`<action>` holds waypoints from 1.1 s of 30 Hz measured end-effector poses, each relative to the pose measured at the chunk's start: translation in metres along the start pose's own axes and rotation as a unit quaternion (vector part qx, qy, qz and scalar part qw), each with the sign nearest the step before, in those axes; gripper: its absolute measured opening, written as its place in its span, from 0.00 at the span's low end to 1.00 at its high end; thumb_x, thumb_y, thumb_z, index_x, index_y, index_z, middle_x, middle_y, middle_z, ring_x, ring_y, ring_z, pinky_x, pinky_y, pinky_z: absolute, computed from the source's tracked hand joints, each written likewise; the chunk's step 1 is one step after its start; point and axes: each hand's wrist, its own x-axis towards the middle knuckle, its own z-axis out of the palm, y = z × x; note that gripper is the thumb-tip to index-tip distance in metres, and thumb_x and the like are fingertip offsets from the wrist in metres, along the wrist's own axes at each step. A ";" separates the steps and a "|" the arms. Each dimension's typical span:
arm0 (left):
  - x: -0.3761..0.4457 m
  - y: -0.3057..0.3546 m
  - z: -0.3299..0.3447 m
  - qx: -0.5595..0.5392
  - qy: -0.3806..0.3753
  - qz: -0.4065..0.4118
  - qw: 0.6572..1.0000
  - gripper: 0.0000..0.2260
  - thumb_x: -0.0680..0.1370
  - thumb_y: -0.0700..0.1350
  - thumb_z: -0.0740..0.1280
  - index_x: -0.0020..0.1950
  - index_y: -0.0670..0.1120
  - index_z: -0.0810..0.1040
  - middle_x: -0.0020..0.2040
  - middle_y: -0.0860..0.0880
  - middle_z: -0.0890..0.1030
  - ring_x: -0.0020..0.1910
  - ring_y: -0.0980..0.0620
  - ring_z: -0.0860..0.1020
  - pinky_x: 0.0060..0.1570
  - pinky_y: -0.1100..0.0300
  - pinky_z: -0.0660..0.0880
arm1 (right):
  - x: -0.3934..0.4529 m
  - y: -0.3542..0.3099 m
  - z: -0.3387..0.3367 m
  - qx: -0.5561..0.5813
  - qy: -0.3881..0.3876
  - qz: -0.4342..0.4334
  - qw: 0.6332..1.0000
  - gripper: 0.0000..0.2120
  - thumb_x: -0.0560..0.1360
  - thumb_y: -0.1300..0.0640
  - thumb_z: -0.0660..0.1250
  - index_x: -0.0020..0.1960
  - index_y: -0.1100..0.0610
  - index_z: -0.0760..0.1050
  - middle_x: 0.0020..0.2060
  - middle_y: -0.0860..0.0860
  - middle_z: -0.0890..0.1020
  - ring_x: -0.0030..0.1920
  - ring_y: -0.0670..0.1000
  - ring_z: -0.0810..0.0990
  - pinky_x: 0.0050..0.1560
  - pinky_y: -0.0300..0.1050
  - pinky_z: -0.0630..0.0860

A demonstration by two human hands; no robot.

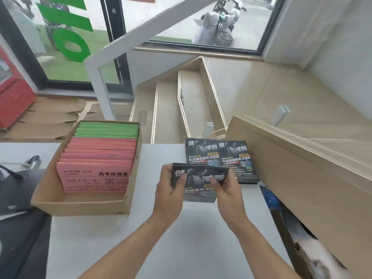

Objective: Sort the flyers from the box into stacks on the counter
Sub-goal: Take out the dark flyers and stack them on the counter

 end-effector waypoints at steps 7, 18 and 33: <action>-0.017 -0.009 0.006 0.047 0.016 -0.004 0.999 0.22 0.81 0.36 0.67 0.68 0.58 0.69 0.51 0.68 0.80 0.50 0.62 0.80 0.48 0.74 0.71 | -0.006 0.023 -0.003 -0.008 -0.007 0.033 0.999 0.08 0.83 0.65 0.63 0.60 0.56 0.74 0.55 0.53 0.84 0.58 0.55 0.82 0.55 0.50 0.80; -0.016 -0.023 0.021 0.092 0.002 0.092 0.992 0.16 0.82 0.32 0.64 0.61 0.51 0.77 0.55 0.58 0.80 0.52 0.59 0.80 0.50 0.74 0.72 | -0.002 0.031 -0.016 -0.005 -0.028 0.044 0.999 0.15 0.84 0.59 0.64 0.70 0.54 0.70 0.62 0.52 0.82 0.64 0.55 0.79 0.66 0.61 0.74; 0.130 -0.034 0.104 0.127 0.000 -0.136 0.982 0.26 0.81 0.48 0.67 0.77 0.57 0.61 0.71 0.52 0.70 0.69 0.51 0.71 0.67 0.48 0.72 | 0.122 -0.006 -0.104 -0.241 0.155 0.080 0.955 0.10 0.84 0.62 0.58 0.60 0.48 0.69 0.47 0.46 0.82 0.40 0.44 0.82 0.34 0.41 0.78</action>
